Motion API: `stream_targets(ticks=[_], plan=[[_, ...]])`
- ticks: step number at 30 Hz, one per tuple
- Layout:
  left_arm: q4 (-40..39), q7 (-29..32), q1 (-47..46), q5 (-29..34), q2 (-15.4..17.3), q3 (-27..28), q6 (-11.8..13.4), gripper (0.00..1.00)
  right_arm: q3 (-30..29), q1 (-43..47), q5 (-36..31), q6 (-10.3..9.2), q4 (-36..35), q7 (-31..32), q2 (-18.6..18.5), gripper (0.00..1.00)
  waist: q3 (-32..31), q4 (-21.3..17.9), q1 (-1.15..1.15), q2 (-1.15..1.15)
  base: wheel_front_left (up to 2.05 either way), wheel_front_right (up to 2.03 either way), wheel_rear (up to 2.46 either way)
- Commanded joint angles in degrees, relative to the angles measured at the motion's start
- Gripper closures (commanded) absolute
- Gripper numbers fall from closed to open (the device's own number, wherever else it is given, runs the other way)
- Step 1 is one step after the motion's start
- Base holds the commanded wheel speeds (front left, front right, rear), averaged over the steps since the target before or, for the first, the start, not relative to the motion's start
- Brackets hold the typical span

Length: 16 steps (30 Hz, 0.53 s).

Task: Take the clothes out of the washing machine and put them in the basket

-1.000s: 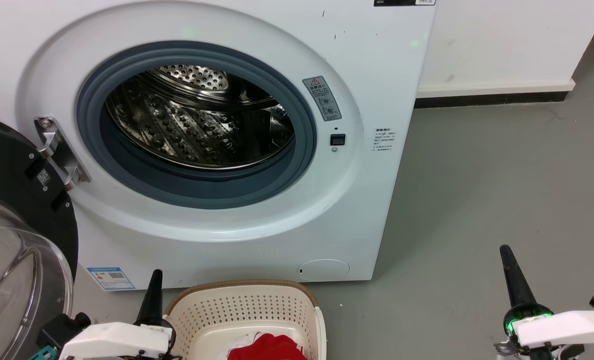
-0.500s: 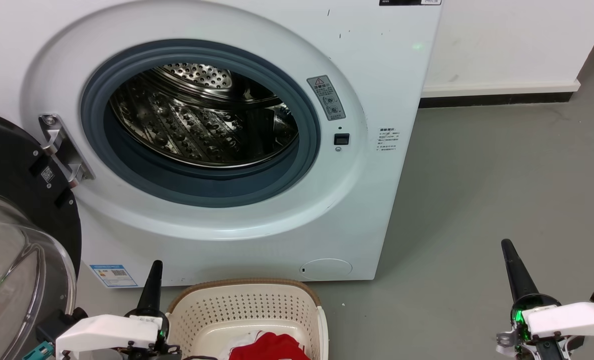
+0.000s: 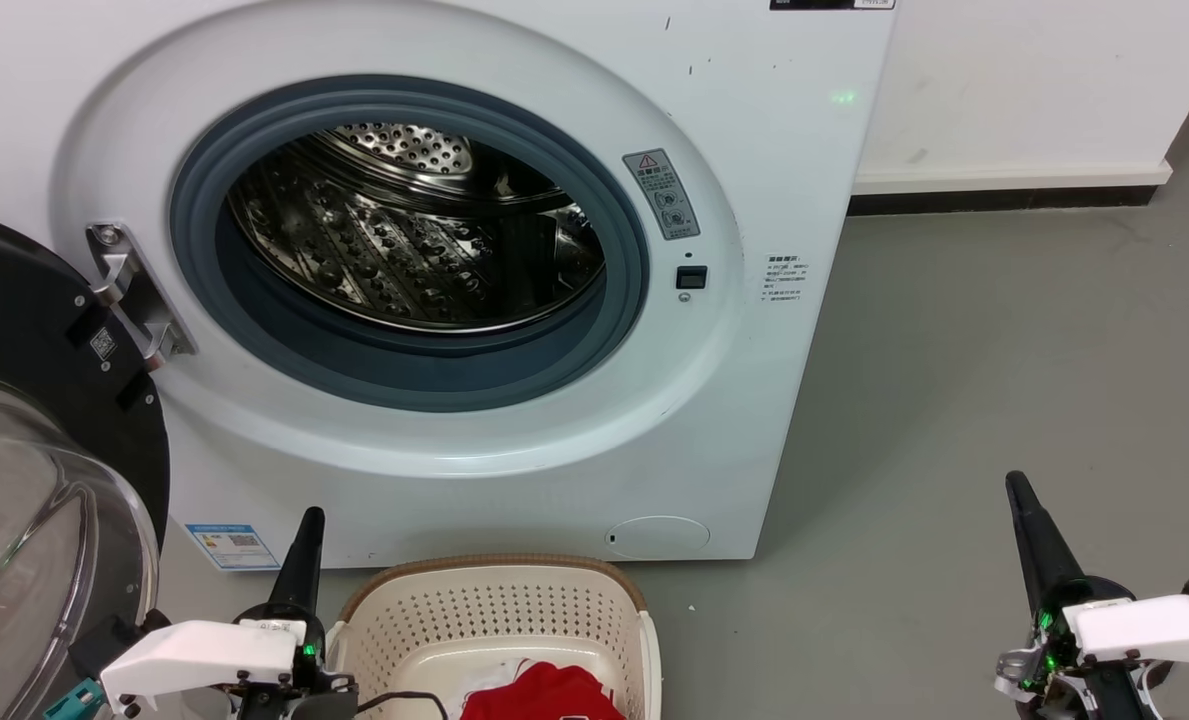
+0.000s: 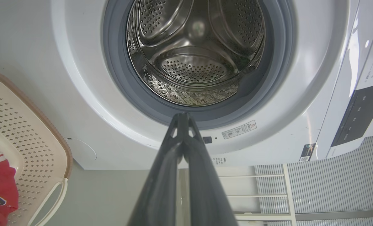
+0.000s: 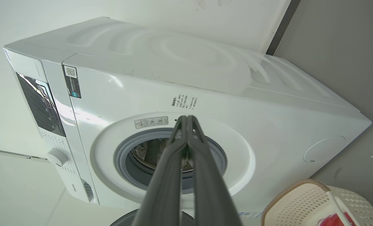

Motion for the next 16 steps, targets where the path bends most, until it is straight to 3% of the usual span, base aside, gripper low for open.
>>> stream_targets(ticks=[1, 16], plan=[[0.0, 0.4, -1.4, -1.6, 0.1, 0.4, -0.5, 1.00, -0.3, -1.5, 1.7, 0.00, 0.2, 0.6, -0.1, 1.00, 0.0, 0.1, 0.00, 0.00, 0.00, 0.00, 0.00], [1.1, 2.2, -2.7, -8.3, -0.2, 1.3, -1.8, 1.00, -1.2, -2.8, 8.4, 0.00, 2.0, 2.4, 0.2, 1.00, 0.2, 0.6, 0.00, 0.00, 0.00, 0.00, 0.00]])
